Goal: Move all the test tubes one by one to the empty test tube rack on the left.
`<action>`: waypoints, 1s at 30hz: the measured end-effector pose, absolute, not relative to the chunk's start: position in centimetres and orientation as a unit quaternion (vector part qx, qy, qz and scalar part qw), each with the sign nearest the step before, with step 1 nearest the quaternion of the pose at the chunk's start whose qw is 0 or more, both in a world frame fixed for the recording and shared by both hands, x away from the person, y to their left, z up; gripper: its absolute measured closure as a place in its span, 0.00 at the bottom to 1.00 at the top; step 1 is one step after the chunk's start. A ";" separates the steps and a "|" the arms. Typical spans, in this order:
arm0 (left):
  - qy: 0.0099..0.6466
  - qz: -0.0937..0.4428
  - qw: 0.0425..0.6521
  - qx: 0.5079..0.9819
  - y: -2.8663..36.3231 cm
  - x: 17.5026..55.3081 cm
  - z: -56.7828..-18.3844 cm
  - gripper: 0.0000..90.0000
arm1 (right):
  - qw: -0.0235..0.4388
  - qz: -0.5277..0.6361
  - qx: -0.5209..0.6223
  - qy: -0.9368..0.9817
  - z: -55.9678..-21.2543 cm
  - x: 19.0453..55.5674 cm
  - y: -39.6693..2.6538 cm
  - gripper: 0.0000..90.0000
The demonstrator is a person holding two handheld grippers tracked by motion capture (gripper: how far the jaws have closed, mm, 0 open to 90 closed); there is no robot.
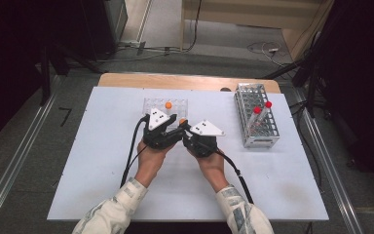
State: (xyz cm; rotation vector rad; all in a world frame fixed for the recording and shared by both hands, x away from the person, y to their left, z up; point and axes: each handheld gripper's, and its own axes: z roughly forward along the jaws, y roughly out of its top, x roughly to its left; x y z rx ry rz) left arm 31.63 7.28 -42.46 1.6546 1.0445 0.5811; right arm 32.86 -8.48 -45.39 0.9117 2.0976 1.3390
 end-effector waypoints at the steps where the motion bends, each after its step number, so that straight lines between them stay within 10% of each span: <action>1: 0.435 0.242 0.521 0.693 7.2 31.6 -42.5 0.64 | 0.244 0.490 0.331 0.769 -45.4 32.8 -8.4 0.79; 12: 0.429 0.248 0.517 0.699 7.2 31.5 -42.5 0.77 | 0.244 0.493 0.325 0.769 -45.2 32.5 -8.1 0.78; 21: 0.432 0.268 0.516 0.690 8.5 31.5 -41.4 0.78 | 0.231 0.477 0.313 0.788 -45.0 32.5 -8.7 0.43; 30: 0.451 0.291 0.519 0.665 10.7 32.1 -39.4 0.78 | 0.247 0.461 0.318 0.791 -44.8 32.2 -10.5 0.32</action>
